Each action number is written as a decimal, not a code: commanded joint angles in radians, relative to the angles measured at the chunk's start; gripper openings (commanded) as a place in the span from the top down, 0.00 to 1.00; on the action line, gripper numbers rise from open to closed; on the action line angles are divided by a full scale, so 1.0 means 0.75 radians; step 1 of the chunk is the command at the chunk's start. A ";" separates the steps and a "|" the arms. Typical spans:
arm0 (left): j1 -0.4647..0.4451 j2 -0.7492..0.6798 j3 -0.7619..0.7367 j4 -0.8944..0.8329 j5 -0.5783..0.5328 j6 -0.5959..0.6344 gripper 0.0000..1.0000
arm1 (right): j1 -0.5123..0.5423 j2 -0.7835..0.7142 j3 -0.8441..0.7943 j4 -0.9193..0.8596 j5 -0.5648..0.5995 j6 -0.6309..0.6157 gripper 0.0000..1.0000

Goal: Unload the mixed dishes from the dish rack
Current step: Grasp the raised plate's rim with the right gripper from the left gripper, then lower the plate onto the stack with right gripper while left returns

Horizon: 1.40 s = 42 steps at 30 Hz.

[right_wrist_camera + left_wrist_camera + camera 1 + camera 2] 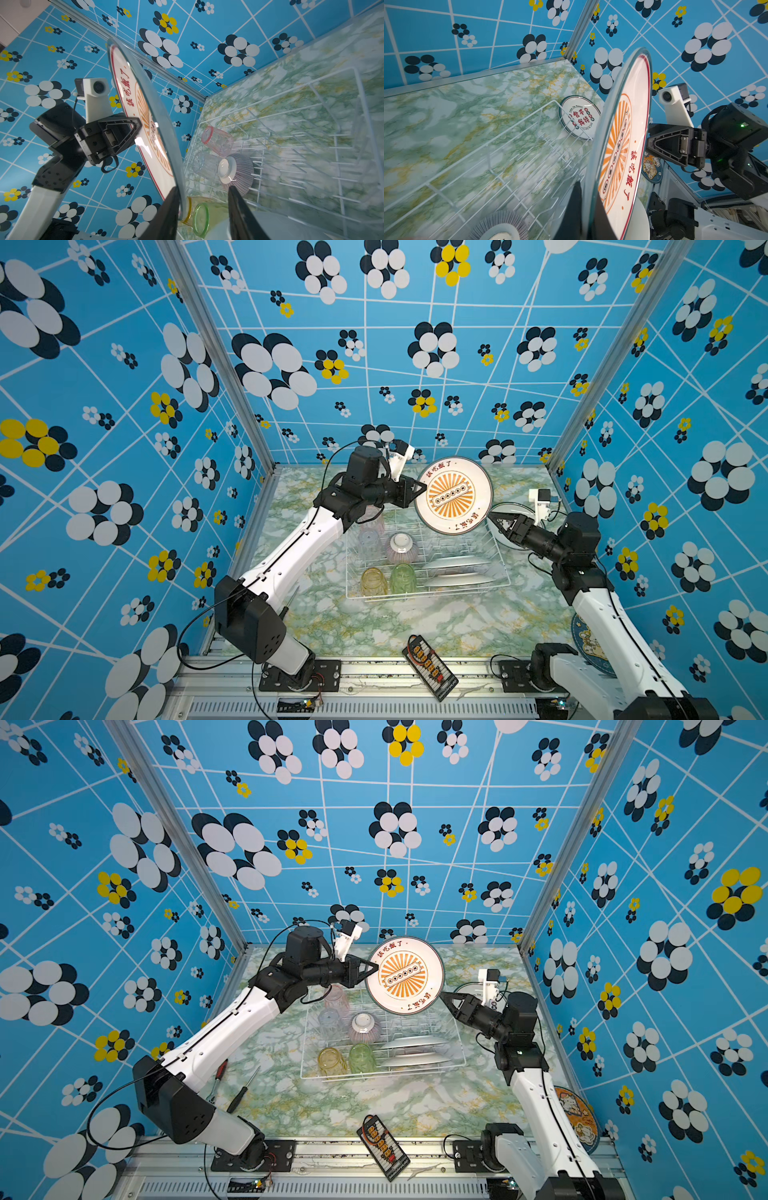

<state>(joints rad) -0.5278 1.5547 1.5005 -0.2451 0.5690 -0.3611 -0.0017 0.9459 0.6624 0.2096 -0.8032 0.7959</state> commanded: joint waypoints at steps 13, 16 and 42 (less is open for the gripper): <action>-0.023 0.120 -0.025 0.220 0.216 -0.140 1.00 | 0.083 0.106 0.039 0.222 0.026 0.109 0.81; -0.022 0.132 -0.020 0.205 0.215 -0.129 1.00 | 0.090 0.103 0.043 0.212 0.053 0.110 1.00; -0.194 -0.239 -0.274 -0.150 -0.660 0.490 0.01 | -0.303 0.045 0.114 -0.197 0.381 0.011 1.00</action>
<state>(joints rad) -0.6540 1.3918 1.3323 -0.3096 0.2081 -0.0814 -0.1898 0.9817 0.7006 0.0967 -0.5308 0.8410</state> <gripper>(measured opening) 0.992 0.077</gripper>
